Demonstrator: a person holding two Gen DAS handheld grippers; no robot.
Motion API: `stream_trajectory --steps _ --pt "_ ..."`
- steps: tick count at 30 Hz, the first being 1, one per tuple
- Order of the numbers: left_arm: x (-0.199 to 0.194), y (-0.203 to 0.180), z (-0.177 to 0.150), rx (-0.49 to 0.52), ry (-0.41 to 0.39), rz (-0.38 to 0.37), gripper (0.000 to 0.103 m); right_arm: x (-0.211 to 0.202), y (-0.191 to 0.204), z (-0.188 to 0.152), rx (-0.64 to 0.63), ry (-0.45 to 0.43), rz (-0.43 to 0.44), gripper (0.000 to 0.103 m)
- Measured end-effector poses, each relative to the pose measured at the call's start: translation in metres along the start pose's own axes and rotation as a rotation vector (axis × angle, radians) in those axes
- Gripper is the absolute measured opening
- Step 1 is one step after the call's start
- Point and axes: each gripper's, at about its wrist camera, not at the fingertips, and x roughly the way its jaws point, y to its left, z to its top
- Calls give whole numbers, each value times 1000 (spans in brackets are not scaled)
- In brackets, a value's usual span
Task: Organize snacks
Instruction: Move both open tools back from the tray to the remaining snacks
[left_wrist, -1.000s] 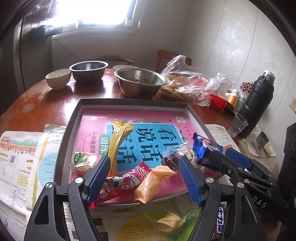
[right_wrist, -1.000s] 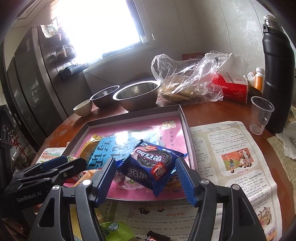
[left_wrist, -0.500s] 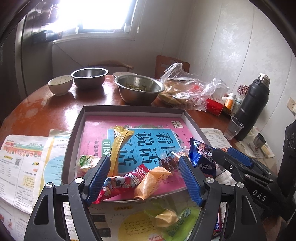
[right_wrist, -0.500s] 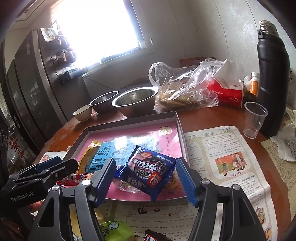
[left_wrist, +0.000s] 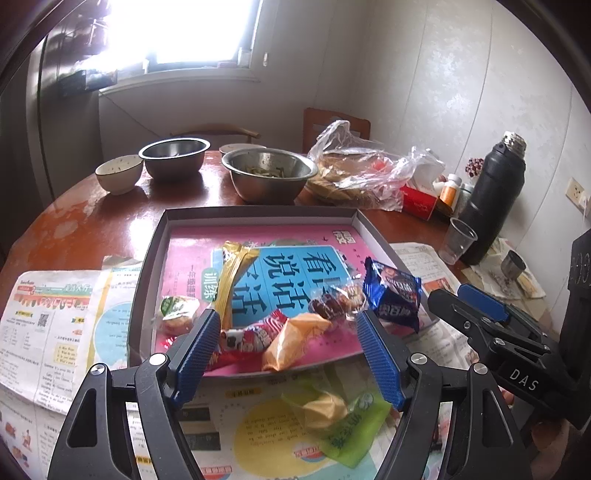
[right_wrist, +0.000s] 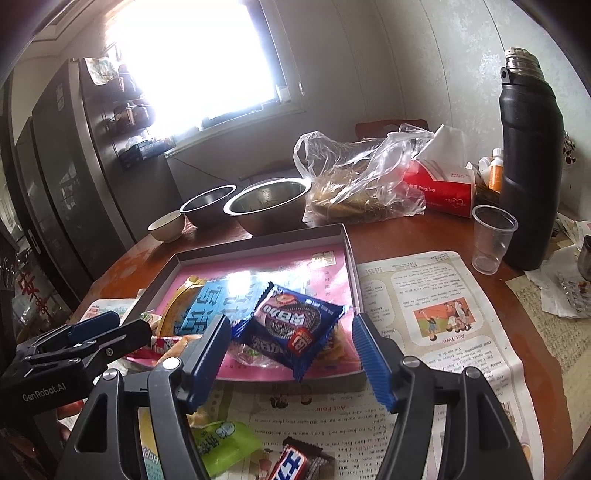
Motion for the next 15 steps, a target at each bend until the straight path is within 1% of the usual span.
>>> stream_trajectory --steps 2,5,15 --pt "-2 -1 -3 3 6 2 78 -3 2 -4 -5 2 1 68" --pt "-5 -1 -7 7 12 6 78 -6 4 -7 -10 5 3 71" --pt "-12 -1 -21 16 34 11 78 -17 9 -21 -30 23 14 72"
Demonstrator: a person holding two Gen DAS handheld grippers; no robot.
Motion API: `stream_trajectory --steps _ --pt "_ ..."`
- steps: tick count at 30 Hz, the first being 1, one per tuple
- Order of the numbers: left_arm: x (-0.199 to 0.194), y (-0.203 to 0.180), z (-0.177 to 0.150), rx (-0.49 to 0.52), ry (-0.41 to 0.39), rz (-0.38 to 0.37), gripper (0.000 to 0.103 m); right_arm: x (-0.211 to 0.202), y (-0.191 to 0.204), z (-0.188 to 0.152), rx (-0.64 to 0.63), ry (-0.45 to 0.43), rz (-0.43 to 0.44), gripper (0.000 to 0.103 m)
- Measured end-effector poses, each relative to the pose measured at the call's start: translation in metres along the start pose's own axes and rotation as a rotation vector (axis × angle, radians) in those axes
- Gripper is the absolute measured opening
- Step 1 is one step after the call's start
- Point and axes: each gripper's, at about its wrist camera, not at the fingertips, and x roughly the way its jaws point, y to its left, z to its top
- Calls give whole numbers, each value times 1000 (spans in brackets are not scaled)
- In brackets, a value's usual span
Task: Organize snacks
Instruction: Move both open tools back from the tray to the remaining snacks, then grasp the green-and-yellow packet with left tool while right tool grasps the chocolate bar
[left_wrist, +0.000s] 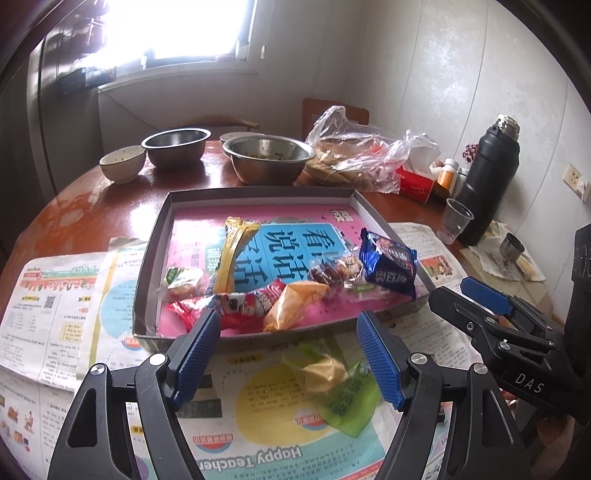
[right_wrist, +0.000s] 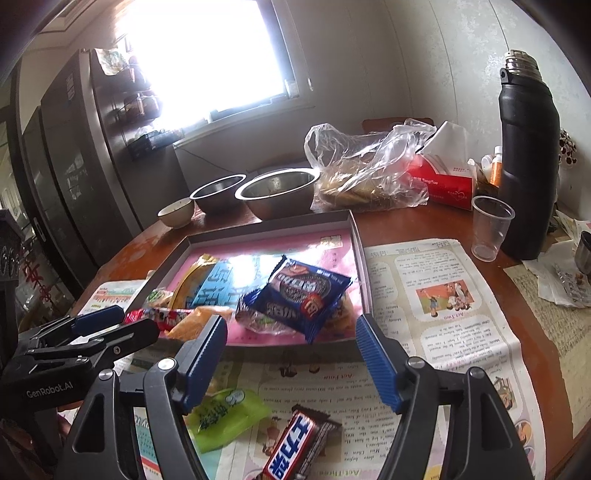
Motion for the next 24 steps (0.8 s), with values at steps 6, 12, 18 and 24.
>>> stream_trajectory --steps 6,12,18,24 --pt "-5 3 -6 -7 8 0 78 -8 0 -7 -3 7 4 72" --pt "2 5 -17 -21 57 -37 78 -14 -1 -21 -10 39 4 72" --pt "16 0 -29 -22 111 -60 78 -12 -1 -42 -23 98 3 72" --pt "25 -3 -34 -41 129 -64 78 -8 2 -61 -42 155 5 72"
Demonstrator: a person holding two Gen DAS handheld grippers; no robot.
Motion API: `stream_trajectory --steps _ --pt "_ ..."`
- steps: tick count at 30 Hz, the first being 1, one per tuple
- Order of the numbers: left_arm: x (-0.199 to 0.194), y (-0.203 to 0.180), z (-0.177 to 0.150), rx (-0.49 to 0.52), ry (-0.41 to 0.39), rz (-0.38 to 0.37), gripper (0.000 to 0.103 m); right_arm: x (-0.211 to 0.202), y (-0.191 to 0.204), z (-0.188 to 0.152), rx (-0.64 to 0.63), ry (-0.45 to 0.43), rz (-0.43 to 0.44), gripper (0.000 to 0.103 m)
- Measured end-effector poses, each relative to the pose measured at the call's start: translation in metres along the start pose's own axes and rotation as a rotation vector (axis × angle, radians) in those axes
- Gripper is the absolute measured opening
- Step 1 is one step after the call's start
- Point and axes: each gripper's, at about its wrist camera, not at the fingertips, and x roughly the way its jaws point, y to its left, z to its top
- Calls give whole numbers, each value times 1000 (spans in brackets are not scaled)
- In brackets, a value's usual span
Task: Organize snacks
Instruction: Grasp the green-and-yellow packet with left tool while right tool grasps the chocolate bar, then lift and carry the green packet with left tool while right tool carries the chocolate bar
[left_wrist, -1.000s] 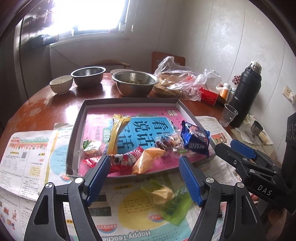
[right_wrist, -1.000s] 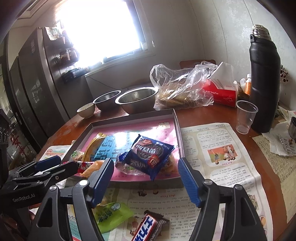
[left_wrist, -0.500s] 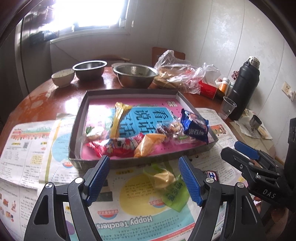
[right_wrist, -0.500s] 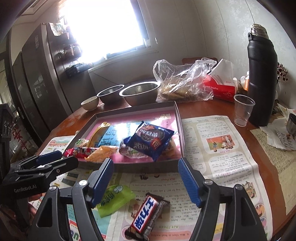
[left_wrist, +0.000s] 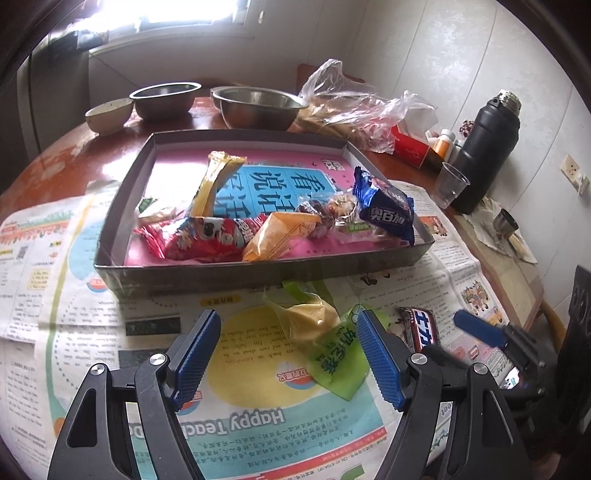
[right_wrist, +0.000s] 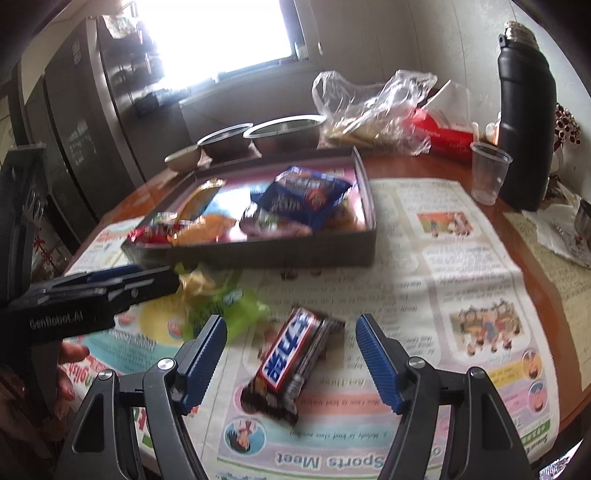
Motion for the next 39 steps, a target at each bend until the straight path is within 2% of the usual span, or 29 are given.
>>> stream_trajectory --steps 5,7,9,11,14,18,21,23,26,33,39 --pt "10 -4 -3 -9 22 3 78 9 6 -9 -27 30 -14 69" --pt "14 -5 -3 -12 29 1 78 11 9 -12 -42 29 -21 60" --pt "17 -6 -3 -17 35 3 78 15 11 -14 -61 34 -27 45" --pt "21 -7 -2 -25 40 4 78 18 14 -16 -90 38 -54 37" --pt "25 -6 -1 -42 44 2 78 18 11 -17 -94 32 -49 29" --pt "36 -3 0 -77 61 -5 78 18 6 -16 -86 24 -50 29" --pt "39 -6 2 -62 46 10 75 18 5 -16 -83 20 -51 29" --pt "40 -7 2 -53 37 15 59 18 4 -15 -81 18 -49 29" --pt "40 -12 1 -17 33 8 45 19 4 -15 -80 12 -50 29" --pt "29 -15 -2 7 21 -34 41 15 1 -14 -68 -9 -44 29" --pt "5 -10 1 6 -29 -45 40 6 5 -8 -71 -41 -31 29"
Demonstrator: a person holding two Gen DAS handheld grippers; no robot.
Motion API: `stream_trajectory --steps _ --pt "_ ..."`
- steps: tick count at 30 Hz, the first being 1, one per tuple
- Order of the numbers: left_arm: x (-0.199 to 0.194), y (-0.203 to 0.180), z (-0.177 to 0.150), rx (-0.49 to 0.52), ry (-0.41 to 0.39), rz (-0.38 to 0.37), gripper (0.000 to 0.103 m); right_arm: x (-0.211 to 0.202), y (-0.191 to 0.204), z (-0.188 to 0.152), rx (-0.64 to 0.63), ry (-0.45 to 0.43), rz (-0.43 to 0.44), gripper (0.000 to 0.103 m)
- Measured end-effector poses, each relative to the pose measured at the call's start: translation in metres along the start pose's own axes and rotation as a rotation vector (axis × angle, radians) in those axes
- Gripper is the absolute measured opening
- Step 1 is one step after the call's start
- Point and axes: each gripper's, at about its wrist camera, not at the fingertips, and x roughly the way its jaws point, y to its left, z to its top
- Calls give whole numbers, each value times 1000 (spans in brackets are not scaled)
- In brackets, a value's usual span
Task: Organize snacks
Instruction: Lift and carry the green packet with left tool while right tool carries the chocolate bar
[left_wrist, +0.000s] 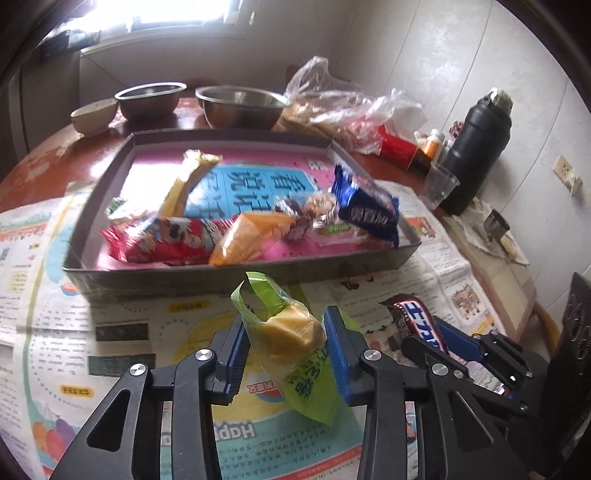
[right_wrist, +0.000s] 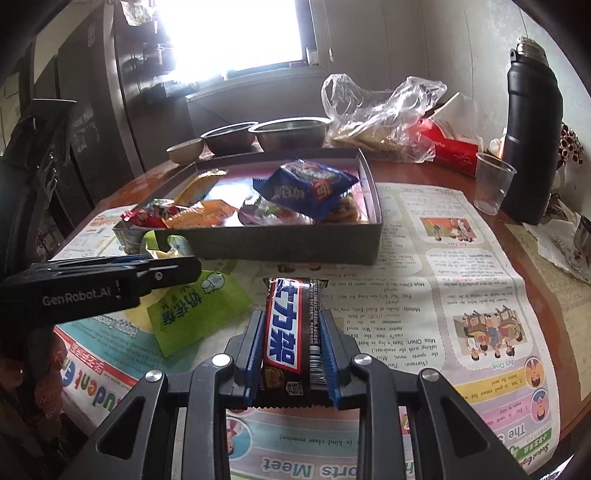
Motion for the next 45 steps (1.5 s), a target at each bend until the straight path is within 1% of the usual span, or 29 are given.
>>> stream_trajectory --steps 6,14,16,19,20,21,22,25,28,29,30,31,32,33,34,35,38,41,45 --pt "-28 13 11 -7 -81 39 40 -7 3 11 3 -26 13 29" --pt "-44 36 28 -50 -148 72 40 -8 8 34 -1 -67 35 29" --pt "-46 42 33 -63 -159 76 34 -7 10 41 -3 -77 40 29" --pt "-47 50 39 -78 -177 93 30 -5 14 51 -9 -90 49 29" --pt "-45 53 41 -79 -180 96 27 -4 16 54 -12 -95 53 29" --pt "-41 56 44 -80 -173 103 24 -2 17 57 -16 -99 54 29" --pt "-37 59 45 -84 -163 103 18 1 20 59 -23 -100 52 29" --pt "-26 66 45 -96 -139 96 14 10 25 64 -25 -91 64 29" --pt "-24 75 42 -139 -123 26 14 17 29 67 -27 -83 68 29" --pt "-25 79 41 -153 -127 21 15 17 30 67 -26 -82 73 29" --pt "-26 79 40 -157 -127 33 18 18 31 67 -29 -80 74 29" --pt "-27 80 39 -165 -124 37 24 19 31 66 -30 -78 74 29" --pt "-29 82 37 -177 -123 20 36 20 31 66 -26 -76 76 29" --pt "-32 83 34 -192 -123 -3 44 21 31 65 -23 -74 78 29" --pt "-34 83 32 -197 -118 -7 62 22 31 65 -24 -72 78 29" --pt "-35 80 28 -195 -104 -7 71 23 30 64 -23 -69 78 29" --pt "-33 70 18 -166 -51 -15 71 23 28 60 -16 -61 83 29" --pt "-23 57 5 -133 9 21 72 21 26 54 -11 -56 86 29" --pt "-7 44 -8 -99 55 50 72 19 25 45 -9 -47 91 29"
